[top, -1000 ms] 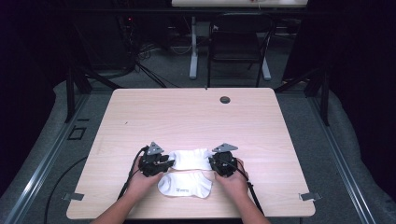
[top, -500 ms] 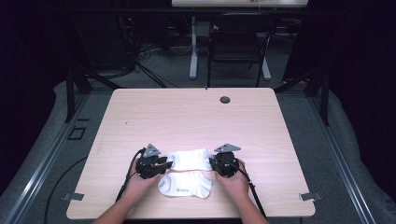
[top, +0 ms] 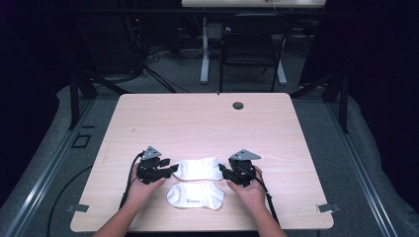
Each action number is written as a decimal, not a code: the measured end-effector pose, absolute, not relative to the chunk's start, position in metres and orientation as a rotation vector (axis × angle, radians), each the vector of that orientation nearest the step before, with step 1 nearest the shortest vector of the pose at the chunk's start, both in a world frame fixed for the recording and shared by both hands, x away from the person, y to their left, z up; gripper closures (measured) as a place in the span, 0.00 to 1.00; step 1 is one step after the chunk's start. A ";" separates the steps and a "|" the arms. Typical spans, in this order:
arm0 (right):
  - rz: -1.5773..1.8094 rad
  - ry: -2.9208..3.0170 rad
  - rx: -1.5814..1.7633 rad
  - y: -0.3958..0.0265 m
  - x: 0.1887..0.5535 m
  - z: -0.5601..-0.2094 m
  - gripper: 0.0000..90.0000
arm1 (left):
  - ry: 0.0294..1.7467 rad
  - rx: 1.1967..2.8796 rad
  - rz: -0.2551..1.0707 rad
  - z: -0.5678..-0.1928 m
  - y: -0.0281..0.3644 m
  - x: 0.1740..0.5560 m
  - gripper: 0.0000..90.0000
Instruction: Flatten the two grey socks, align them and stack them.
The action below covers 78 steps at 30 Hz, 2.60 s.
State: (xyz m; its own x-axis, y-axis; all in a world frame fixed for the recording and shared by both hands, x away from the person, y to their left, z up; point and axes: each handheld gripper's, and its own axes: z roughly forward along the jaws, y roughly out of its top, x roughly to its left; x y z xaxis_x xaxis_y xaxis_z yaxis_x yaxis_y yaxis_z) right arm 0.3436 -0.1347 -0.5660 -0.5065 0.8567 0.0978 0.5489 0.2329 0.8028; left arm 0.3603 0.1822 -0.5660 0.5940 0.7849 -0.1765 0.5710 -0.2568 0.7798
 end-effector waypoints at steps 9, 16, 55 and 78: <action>1.099 2.176 1.307 -0.131 0.360 -0.554 0.61 | 1.095 1.981 0.295 -0.561 0.178 0.374 0.60; 1.028 2.224 1.292 -0.120 0.370 -0.555 0.71 | 1.102 2.033 0.294 -0.563 0.170 0.382 0.62; 1.060 2.301 1.353 -0.119 0.373 -0.569 0.96 | 1.060 2.143 0.301 -0.574 0.163 0.382 0.99; 1.184 2.280 1.274 -0.117 0.356 -0.535 0.96 | 0.994 2.067 0.319 -0.542 0.174 0.367 0.99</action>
